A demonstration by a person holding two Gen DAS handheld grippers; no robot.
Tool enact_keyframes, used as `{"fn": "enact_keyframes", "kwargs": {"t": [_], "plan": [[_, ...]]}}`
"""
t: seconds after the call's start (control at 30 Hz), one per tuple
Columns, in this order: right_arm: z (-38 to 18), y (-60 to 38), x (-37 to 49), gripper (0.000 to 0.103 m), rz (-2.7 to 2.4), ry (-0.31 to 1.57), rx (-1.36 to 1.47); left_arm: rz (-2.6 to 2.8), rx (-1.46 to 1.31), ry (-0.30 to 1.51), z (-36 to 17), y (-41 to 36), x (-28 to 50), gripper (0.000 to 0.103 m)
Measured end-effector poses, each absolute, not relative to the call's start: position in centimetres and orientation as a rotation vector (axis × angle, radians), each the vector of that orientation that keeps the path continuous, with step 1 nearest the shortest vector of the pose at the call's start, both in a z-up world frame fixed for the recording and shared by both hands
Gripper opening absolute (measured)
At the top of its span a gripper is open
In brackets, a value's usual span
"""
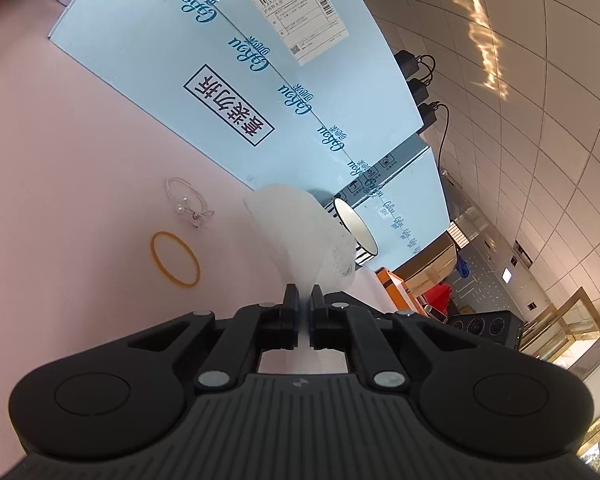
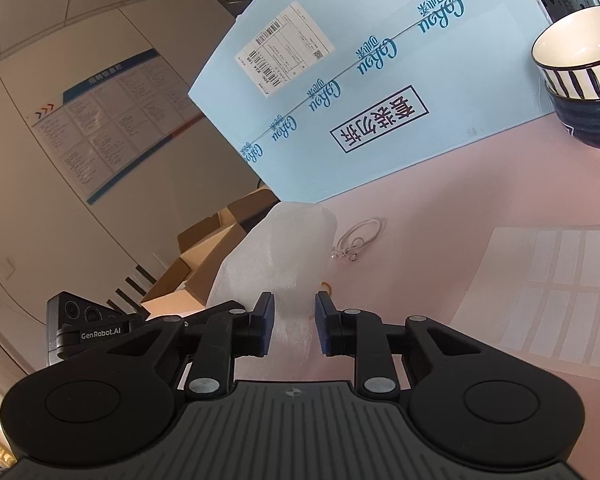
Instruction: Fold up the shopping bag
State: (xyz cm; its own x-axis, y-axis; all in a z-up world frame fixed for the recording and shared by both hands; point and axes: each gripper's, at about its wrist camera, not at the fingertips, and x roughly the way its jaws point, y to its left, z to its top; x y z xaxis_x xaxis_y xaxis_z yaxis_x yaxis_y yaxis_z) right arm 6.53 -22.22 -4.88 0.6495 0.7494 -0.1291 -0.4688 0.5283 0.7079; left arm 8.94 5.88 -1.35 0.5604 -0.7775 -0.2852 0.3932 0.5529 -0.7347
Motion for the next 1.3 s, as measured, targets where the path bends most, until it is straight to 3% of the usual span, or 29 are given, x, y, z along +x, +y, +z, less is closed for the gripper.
{"fn": "enact_keyframes", "kwargs": {"t": [0.13, 0.3, 0.6, 0.8, 0.87, 1.0, 1.23, 1.27, 1.3], "plan": [[-4.4, -22.6, 5.9, 0.004, 0.767, 0.396, 0.689, -0.716, -0.649, 0.666, -1.5, 5.9, 9.1, 0.006], [-4.5, -23.4, 6.1, 0.003, 0.786, 0.375, 0.746, -0.674, -0.640, 0.659, -1.5, 6.3, 9.1, 0.023], [-3.9, -25.9, 4.5, 0.004, 0.729, 0.243, 0.789, -0.619, -0.608, 0.647, -1.5, 6.5, 9.0, 0.023], [-4.6, -24.1, 3.7, 0.022, 0.564, 0.386, 0.684, -0.570, -0.589, 0.546, -0.2, 7.1, 7.6, 0.024], [-4.6, -22.8, 3.5, 0.038, 0.548, 0.421, 0.639, -0.602, -0.604, 0.518, 0.1, 7.3, 7.3, 0.028], [-4.7, -21.2, 2.6, 0.038, 0.513, 0.424, 0.572, -0.667, -0.588, 0.505, 0.3, 6.4, 6.9, 0.043], [-5.4, -22.8, 1.4, 0.044, 0.453, 0.352, 0.672, -0.622, -0.457, 0.579, -0.2, 4.4, 7.1, 0.043], [-5.5, -22.7, 1.5, 0.045, 0.455, 0.360, 0.675, -0.578, -0.408, 0.607, -0.4, 3.9, 7.2, 0.040], [-5.7, -22.6, 1.5, 0.045, 0.457, 0.367, 0.670, -0.533, -0.359, 0.635, -0.7, 3.5, 7.3, 0.027]]}}
